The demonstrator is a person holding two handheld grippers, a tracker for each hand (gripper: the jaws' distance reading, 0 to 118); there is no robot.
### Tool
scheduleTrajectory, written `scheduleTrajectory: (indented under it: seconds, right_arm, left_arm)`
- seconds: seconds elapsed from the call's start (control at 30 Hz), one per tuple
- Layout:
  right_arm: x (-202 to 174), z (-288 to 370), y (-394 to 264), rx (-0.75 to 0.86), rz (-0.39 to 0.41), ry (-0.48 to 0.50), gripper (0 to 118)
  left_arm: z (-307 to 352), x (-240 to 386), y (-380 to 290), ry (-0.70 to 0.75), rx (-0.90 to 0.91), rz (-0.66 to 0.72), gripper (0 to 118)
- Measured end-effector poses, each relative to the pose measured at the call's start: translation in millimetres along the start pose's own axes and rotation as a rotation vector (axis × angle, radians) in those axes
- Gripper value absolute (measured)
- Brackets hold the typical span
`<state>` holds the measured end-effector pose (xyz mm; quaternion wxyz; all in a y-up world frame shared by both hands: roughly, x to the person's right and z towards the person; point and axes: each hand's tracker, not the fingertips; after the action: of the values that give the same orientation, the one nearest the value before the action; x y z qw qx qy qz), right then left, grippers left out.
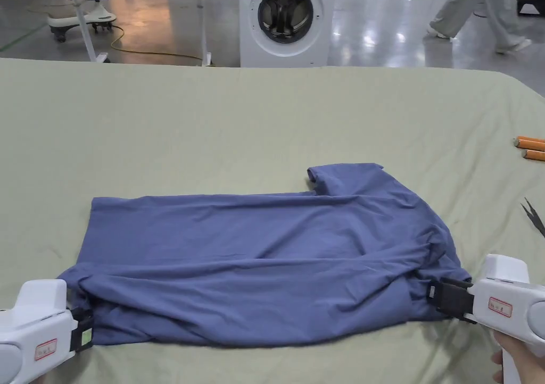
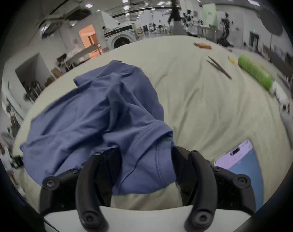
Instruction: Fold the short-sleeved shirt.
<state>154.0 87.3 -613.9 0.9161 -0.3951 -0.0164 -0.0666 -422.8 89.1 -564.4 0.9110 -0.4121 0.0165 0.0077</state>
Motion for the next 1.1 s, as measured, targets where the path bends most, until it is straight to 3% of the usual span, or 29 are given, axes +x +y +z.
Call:
scheduleTrajectory:
  seconds: [0.03, 0.07, 0.1, 0.13, 0.17, 0.27, 0.4, 0.57, 0.7, 0.87, 0.9, 0.93, 0.97, 1.0, 1.03, 1.1]
  right_arm:
    - [-4, 6, 0, 0.015, 0.037, -0.009, 44]
    - [-6, 8, 0, 0.005, 0.032, 0.001, 11]
    - [-5, 10, 0, 0.006, 0.021, 0.021, 6]
    - [-7, 12, 0, -0.008, -0.001, 0.041, 6]
    - [-17, 23, -1, 0.005, 0.021, -0.007, 6]
    - [-28, 52, -4, 0.064, 0.137, -0.112, 6]
    - [-21, 88, -23, 0.09, 0.009, -0.051, 6]
    - [-6, 129, -68, 0.078, -0.008, -0.043, 6]
    - [5, 158, -99, 0.062, -0.065, 0.006, 6]
    - [2, 167, -119, 0.073, -0.047, 0.003, 7]
    - [2, 166, -122, 0.083, -0.044, 0.001, 15]
    - [2, 164, -124, 0.083, -0.03, -0.014, 32]
    - [1, 163, -123, 0.079, -0.006, -0.06, 57]
    - [2, 164, -124, 0.092, 0.0, -0.06, 66]
    - [4, 169, -125, 0.111, 0.004, -0.045, 66]
    - [3, 182, -124, 0.182, 0.014, 0.009, 66]
  left_arm:
    - [1, 1, 0, 0.002, 0.001, -0.001, 8]
    - [1, 2, 0, 0.002, 0.002, 0.001, 7]
    - [-1, -3, 0, 0.001, 0.006, 0.004, 3]
    - [2, -7, 0, -0.008, 0.018, 0.002, 0]
    - [9, -10, -2, -0.032, 0.077, -0.022, 0]
    - [40, -22, -8, -0.034, 0.123, 0.013, 0]
    - [75, -46, -20, -0.14, 0.123, 0.149, 0]
    - [112, -62, -63, -0.114, 0.095, 0.159, 0]
    - [138, -72, -101, -0.138, 0.077, 0.222, 0]
    - [142, -70, -117, -0.129, 0.086, 0.196, 1]
    - [142, -70, -116, -0.152, 0.096, 0.217, 9]
    - [143, -70, -115, -0.16, 0.118, 0.223, 22]
    - [146, -70, -114, -0.137, 0.143, 0.217, 49]
    - [151, -68, -112, -0.103, 0.173, 0.212, 69]
    - [158, -65, -110, -0.076, 0.215, 0.19, 78]
    - [178, -55, -103, -0.026, 0.305, 0.13, 79]
